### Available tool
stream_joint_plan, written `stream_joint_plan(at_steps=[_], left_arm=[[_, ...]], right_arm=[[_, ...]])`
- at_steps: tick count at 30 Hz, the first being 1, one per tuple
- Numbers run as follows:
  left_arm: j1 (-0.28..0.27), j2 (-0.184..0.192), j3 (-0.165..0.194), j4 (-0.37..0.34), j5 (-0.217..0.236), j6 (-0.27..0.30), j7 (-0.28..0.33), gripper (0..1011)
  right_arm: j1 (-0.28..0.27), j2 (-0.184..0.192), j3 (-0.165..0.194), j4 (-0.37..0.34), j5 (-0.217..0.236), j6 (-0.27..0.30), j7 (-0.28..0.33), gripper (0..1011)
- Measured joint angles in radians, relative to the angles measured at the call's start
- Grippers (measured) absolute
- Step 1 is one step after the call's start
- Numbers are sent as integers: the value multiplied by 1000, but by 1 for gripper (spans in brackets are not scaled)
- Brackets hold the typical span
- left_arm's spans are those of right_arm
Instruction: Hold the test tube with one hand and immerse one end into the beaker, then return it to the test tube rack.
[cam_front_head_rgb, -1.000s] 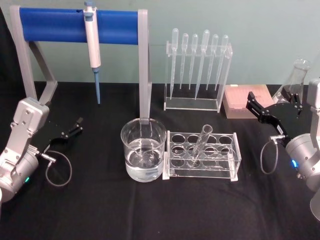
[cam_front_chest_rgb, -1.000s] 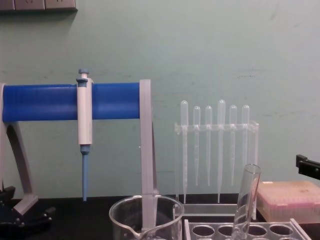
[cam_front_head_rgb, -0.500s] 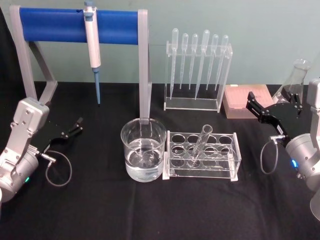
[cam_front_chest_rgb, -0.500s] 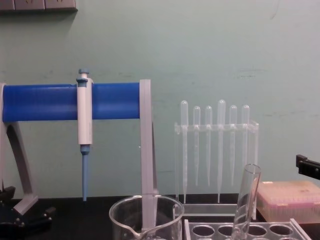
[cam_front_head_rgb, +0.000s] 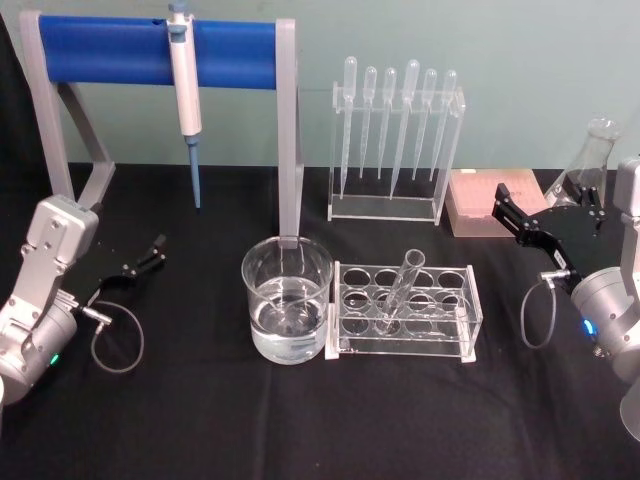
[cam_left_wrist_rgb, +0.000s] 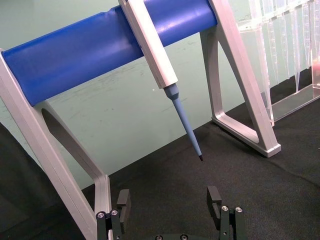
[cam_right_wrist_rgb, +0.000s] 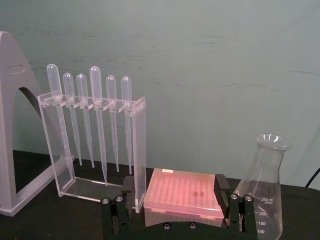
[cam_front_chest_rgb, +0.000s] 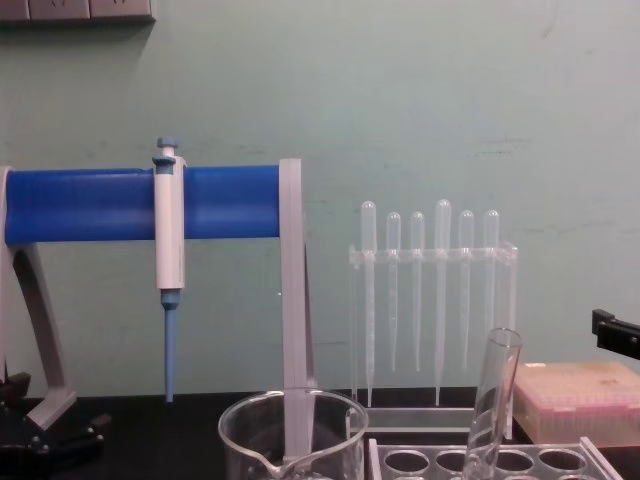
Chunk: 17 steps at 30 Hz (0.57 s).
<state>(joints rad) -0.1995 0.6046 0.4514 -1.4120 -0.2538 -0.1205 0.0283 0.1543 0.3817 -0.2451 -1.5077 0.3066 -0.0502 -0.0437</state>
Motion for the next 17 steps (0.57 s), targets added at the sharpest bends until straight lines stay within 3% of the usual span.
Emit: stream_joint_plan(at_steps=[17], left_arm=[[0, 0, 0, 0, 0, 0, 0, 1000]], right_arm=[[0, 0, 0, 0, 0, 0, 0, 1002]])
